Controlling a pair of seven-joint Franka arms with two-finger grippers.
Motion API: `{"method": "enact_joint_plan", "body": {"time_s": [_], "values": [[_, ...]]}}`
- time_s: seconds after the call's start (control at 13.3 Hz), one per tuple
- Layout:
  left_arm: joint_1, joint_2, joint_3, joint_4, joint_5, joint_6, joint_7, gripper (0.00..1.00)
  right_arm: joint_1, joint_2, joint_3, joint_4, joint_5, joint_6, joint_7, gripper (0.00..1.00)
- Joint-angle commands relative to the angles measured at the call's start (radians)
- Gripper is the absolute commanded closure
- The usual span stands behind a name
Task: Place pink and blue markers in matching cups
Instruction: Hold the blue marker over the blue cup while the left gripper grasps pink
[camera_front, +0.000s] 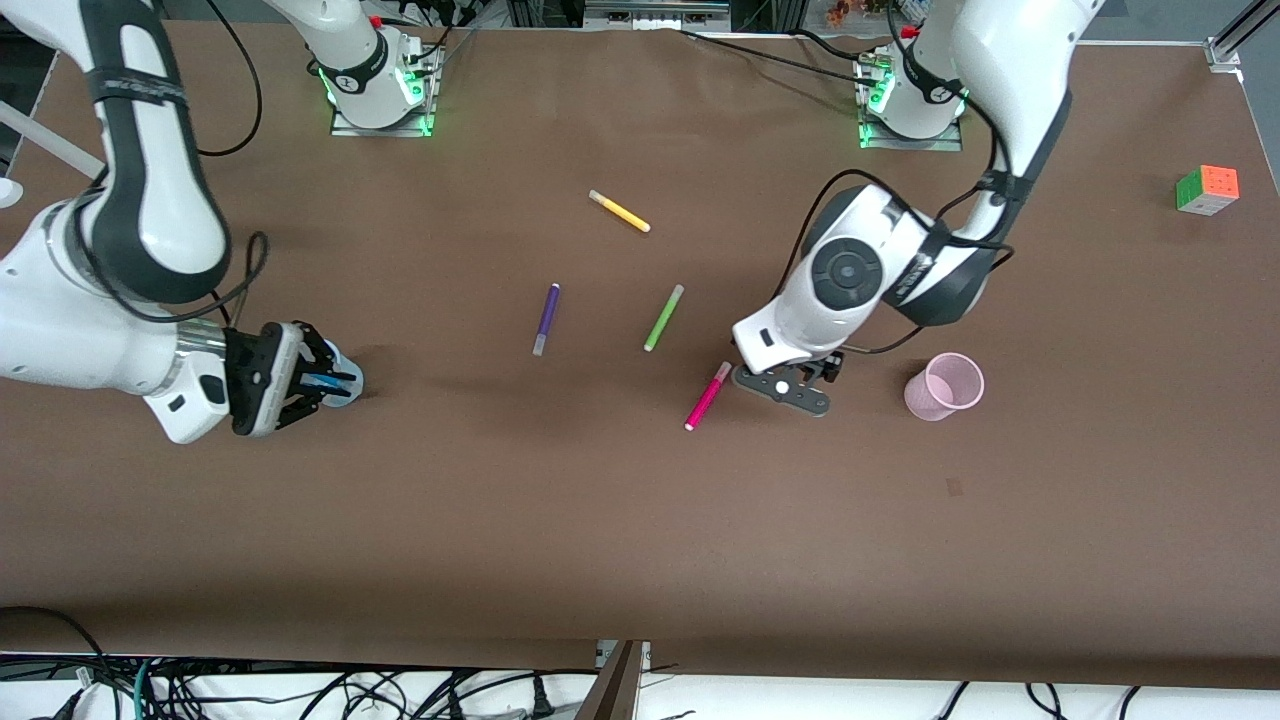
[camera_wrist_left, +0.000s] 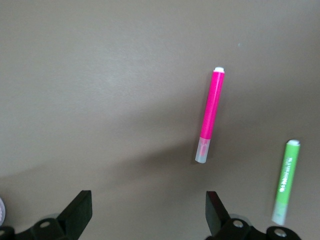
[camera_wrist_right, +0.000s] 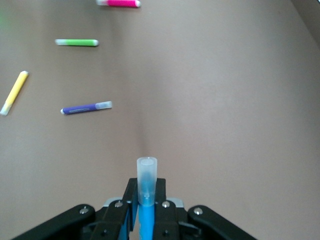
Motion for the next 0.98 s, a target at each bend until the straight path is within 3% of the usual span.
{"method": "enact_joint_plan", "body": {"time_s": [0.0,0.45,0.6,0.68,0.9], "values": [[-0.008,0.049,0.000,0.032,0.050,0.041,-0.009,0.00,-0.064,0.018,0.012,-0.004,0.081,-0.058,-0.170,1.00],[-0.021,0.157,0.003,0.033,0.050,0.236,-0.010,0.00,-0.145,0.069,0.012,-0.036,0.190,-0.114,-0.466,1.00],[-0.030,0.180,0.007,0.048,0.048,0.248,-0.012,0.00,-0.162,0.081,0.012,-0.039,0.196,-0.145,-0.488,1.00],[-0.045,0.192,0.012,0.074,0.048,0.247,-0.018,0.08,-0.168,0.081,0.012,-0.047,0.196,-0.154,-0.499,1.00],[-0.091,0.233,0.038,0.114,0.063,0.247,-0.062,0.09,-0.182,0.080,0.012,-0.079,0.198,-0.170,-0.517,1.00]]}}
